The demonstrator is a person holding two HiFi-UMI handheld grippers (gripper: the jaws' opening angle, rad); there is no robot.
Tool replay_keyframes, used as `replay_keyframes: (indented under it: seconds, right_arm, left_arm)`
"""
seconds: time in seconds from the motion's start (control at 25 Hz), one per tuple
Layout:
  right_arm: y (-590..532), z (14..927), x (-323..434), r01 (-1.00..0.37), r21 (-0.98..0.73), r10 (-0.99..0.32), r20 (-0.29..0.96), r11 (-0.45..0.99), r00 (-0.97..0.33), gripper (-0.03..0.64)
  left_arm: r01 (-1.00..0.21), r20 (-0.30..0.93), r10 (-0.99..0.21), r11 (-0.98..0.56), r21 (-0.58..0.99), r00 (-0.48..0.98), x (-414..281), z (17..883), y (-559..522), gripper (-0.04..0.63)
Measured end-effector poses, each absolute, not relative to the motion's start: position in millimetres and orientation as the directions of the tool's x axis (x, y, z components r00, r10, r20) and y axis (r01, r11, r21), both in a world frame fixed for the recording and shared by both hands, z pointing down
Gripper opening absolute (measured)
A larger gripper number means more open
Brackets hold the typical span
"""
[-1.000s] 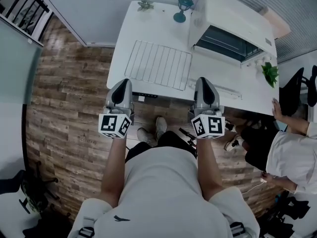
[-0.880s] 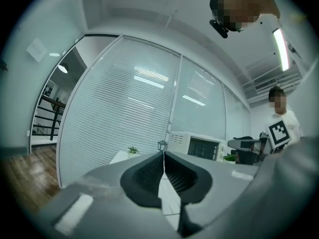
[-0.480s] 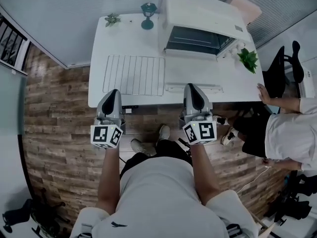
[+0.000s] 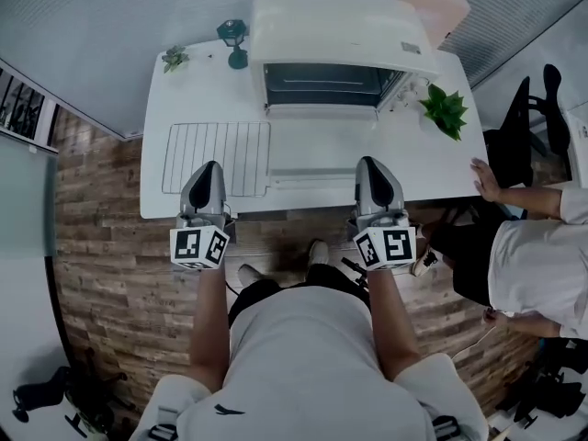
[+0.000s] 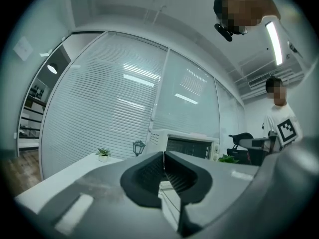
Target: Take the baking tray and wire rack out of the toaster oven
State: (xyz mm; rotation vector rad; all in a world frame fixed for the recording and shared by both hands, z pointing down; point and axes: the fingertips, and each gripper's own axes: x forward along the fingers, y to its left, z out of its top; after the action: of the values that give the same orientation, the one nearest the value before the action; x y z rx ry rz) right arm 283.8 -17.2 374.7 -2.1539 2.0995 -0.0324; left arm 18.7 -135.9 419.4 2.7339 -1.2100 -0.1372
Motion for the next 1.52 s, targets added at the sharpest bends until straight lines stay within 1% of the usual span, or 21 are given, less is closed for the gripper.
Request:
replay_keyframes:
  seconds: [0.24,0.48,0.72,1.12,1.28,1.4,1.52]
  right_arm:
    - [-14,382,340,-0.991,-0.133,-0.998,-0.067,0.017,-0.008,0.000]
    - [-21,390,362,-0.985,-0.164,-0.998,-0.056,0.049,-0.041,0.000]
    - [-39,397,363,-0.986,-0.156,-0.998,-0.039,0.058,-0.053,0.000]
    - [-85,403,376,-0.982,-0.185,-0.999,-0.030,0.020,-0.015,0.000]
    - [-109,415,375,-0.959,-0.282,-1.000,-0.007,0.016,-0.014,0.000]
    - [-126,428,375,-0.905,-0.425,-1.000,0.014,0.007,-0.014,0.002]
    - [-144,442,376,-0.810,-0.586,-0.999,0.032,-0.016,-0.003,0.006]
  left_arm:
    - [-0.765,-0.036,-0.778,-0.624,0.160,0.627,65,415,-132,0.009]
    - [-0.770,-0.024,-0.783,-0.617,0.159,0.622,95,417,-127,0.009]
    - [-0.771,-0.016,-0.783,-0.615,0.166,0.621,102,422,-143,0.009]
    - [-0.759,0.004,-0.772,-0.625,0.179,0.636,104,434,-184,0.009]
    - [-0.757,0.007,-0.770,-0.626,0.187,0.638,100,438,-197,0.009]
    - [-0.756,0.009,-0.769,-0.626,0.192,0.639,98,439,-201,0.009]
    - [-0.757,0.015,-0.770,-0.623,0.195,0.638,94,442,-205,0.009]
